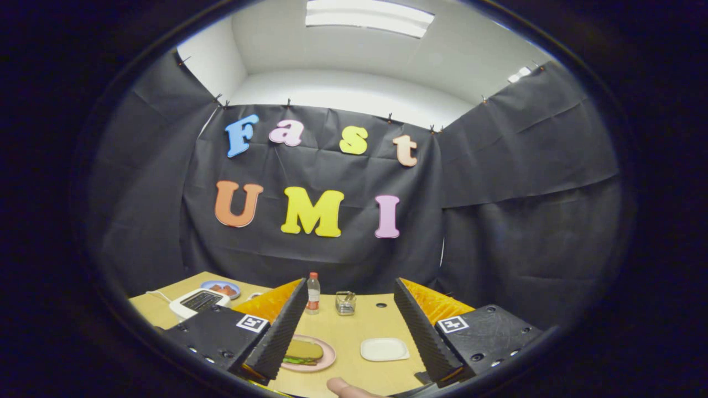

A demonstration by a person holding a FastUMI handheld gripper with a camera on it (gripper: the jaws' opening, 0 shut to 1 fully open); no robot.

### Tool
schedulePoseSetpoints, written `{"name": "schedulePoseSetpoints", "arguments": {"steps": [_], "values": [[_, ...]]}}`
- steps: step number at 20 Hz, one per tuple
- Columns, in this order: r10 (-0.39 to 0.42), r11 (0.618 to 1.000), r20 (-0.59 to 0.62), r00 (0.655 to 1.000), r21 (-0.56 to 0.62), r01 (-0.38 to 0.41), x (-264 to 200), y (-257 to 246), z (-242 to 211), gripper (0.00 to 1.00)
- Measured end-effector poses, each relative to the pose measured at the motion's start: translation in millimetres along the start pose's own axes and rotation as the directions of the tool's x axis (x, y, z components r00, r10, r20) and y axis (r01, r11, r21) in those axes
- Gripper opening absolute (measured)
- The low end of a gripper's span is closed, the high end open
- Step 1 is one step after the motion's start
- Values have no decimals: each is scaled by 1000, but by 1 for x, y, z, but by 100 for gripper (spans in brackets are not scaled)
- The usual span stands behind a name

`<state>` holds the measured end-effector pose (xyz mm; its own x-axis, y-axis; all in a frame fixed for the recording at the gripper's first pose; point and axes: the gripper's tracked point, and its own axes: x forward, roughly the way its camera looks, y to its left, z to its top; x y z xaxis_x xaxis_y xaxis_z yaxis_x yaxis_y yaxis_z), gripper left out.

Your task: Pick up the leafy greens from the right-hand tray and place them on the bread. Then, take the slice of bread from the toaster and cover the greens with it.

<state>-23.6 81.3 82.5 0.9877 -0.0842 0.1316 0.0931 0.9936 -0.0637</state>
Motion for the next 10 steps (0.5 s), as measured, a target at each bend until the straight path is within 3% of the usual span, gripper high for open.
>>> {"name": "schedulePoseSetpoints", "arguments": {"steps": [10], "values": [[-3,1000,-31,1000,30,4,-4,-15,-8,95]]}}
